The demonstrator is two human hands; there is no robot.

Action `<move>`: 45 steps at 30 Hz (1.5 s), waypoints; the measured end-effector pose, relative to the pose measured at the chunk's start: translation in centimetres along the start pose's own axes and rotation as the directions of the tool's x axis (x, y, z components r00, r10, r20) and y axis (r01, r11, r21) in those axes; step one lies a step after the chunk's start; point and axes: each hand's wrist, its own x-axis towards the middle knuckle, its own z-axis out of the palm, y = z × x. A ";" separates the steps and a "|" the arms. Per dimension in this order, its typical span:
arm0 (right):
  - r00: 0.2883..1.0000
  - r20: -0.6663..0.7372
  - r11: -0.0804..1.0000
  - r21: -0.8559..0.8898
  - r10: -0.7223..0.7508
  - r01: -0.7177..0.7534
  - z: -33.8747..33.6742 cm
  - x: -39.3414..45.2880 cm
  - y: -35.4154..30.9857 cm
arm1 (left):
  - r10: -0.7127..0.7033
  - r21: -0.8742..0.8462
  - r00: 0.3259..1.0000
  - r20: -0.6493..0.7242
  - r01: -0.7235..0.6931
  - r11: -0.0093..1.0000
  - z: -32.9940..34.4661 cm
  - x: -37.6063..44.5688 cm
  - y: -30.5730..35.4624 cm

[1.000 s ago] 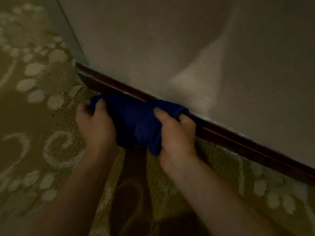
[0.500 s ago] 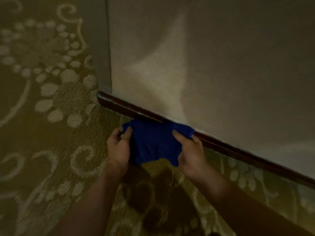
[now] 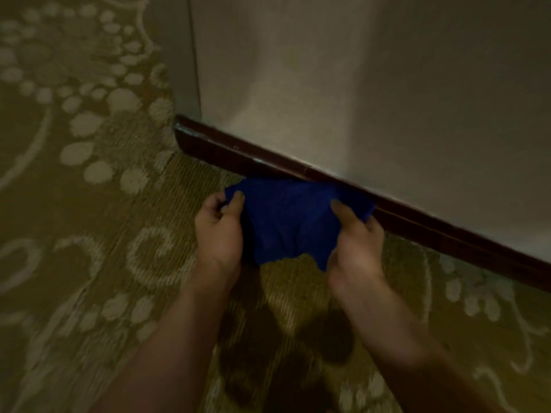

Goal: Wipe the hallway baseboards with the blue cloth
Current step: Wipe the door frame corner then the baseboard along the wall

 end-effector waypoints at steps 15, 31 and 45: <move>0.995 0.077 0.974 0.213 0.066 -0.081 2.2 0.2 1.4 | -0.065 -0.226 0.996 0.063 0.078 0.971 -0.1 0.5 -0.4; 0.887 0.372 0.935 0.112 0.275 -0.337 2.3 0.0 1.5 | 0.003 -0.070 0.998 -0.070 -0.008 0.998 -1.7 2.3 7.0; 0.930 0.263 0.901 0.283 0.256 -0.329 2.5 -0.3 3.5 | 0.187 0.288 0.961 -0.202 -0.124 0.950 0.6 3.0 7.5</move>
